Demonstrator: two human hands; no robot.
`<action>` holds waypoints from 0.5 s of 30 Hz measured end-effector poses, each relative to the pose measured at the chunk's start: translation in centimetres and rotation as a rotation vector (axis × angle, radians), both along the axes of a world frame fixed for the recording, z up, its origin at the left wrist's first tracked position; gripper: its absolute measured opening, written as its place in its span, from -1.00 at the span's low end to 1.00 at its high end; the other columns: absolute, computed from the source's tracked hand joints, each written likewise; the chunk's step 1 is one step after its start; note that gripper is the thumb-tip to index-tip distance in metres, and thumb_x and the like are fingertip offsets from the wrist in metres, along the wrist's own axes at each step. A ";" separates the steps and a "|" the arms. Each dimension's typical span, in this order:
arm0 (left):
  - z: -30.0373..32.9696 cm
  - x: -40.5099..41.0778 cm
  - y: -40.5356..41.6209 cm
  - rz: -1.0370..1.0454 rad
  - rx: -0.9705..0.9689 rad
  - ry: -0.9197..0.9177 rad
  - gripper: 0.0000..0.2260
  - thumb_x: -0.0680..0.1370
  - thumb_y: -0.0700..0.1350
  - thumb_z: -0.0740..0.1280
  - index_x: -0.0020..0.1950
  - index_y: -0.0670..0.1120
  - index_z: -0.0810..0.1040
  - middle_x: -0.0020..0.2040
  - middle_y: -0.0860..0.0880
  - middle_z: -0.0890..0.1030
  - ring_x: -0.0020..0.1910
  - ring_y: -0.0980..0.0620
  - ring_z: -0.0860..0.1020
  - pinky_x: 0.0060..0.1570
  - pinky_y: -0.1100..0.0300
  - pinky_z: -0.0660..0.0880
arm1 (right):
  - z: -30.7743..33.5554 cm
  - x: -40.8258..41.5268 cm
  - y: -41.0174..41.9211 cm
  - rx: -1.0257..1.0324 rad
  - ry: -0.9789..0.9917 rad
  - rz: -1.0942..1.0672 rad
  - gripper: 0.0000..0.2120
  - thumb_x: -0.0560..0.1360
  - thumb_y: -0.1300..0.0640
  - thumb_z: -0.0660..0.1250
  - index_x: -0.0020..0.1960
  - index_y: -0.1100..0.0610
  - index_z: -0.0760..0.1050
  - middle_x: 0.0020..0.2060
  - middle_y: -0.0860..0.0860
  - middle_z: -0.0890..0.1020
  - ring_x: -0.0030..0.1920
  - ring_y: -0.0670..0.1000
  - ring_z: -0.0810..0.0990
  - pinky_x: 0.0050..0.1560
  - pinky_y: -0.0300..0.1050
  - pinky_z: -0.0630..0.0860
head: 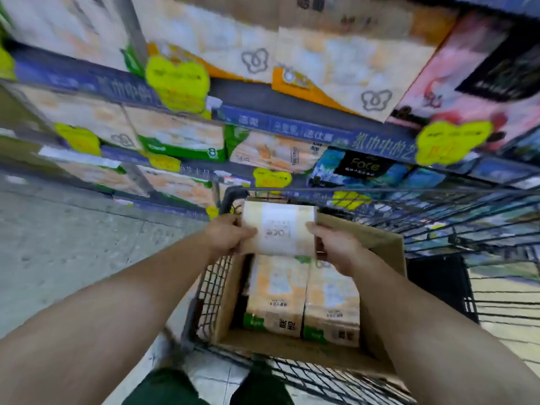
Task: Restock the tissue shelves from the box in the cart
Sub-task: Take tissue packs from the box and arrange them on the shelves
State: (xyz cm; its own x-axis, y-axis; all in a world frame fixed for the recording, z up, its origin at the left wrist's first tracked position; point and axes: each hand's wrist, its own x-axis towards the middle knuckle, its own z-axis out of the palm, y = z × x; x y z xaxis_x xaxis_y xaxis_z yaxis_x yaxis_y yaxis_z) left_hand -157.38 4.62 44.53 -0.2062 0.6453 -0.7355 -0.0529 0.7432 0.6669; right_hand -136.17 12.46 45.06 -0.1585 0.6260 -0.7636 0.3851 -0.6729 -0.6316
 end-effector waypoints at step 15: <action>15.7 -46.7 -25.0 0.348 0.271 0.246 -0.85 0.55 -0.17 0.35 0.11 -0.06 0.52 -0.13 -0.04 0.61 -0.25 0.03 0.54 -0.23 0.19 0.47 | 13.5 -51.4 -14.7 0.284 0.276 0.632 -0.86 0.61 0.05 0.22 0.10 0.11 0.41 -0.12 0.13 0.64 -0.28 0.08 0.55 -0.32 -0.08 0.45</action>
